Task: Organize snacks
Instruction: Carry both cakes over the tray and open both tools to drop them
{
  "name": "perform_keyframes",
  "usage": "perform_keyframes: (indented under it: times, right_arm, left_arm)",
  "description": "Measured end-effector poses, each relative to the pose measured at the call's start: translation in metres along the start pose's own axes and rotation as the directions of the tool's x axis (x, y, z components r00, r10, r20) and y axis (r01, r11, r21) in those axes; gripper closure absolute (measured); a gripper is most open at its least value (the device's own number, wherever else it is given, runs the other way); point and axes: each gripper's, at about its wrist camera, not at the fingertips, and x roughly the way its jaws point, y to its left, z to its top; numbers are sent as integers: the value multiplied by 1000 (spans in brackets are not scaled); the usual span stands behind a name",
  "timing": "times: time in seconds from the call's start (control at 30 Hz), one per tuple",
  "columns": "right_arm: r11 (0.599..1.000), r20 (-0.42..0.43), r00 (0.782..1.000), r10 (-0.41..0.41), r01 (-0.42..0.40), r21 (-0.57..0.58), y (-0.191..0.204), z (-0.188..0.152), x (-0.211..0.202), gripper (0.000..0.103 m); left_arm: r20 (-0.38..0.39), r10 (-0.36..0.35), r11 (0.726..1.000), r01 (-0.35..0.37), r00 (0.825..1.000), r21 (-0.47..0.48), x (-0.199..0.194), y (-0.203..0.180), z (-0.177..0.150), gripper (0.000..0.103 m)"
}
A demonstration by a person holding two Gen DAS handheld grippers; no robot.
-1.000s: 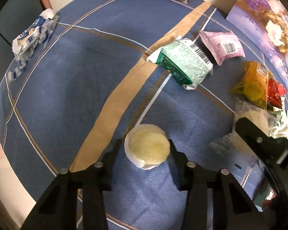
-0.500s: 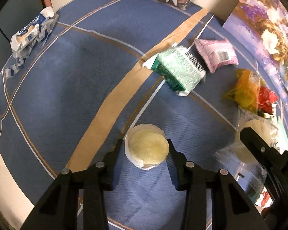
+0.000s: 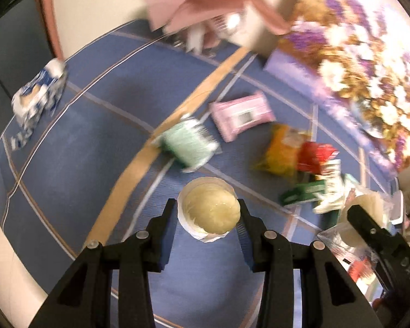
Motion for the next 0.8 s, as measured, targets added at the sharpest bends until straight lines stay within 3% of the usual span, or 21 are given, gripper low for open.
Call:
perform_keyframes:
  times: [0.2, 0.4, 0.8]
  right_arm:
    - [993, 59, 993, -105, 101, 65, -48, 17, -28, 49]
    - [972, 99, 976, -196, 180, 153, -110, 33, -51, 49]
    - [922, 132, 960, -245, 189, 339, -206, 52, -65, 49]
  left_arm:
    - [14, -50, 993, 48, 999, 111, -7, -63, 4, 60]
    - [-15, -119, 969, 119, 993, 218, -2, -137, -4, 60]
    - [-96, -178, 891, 201, 979, 408, 37, -269, -37, 60]
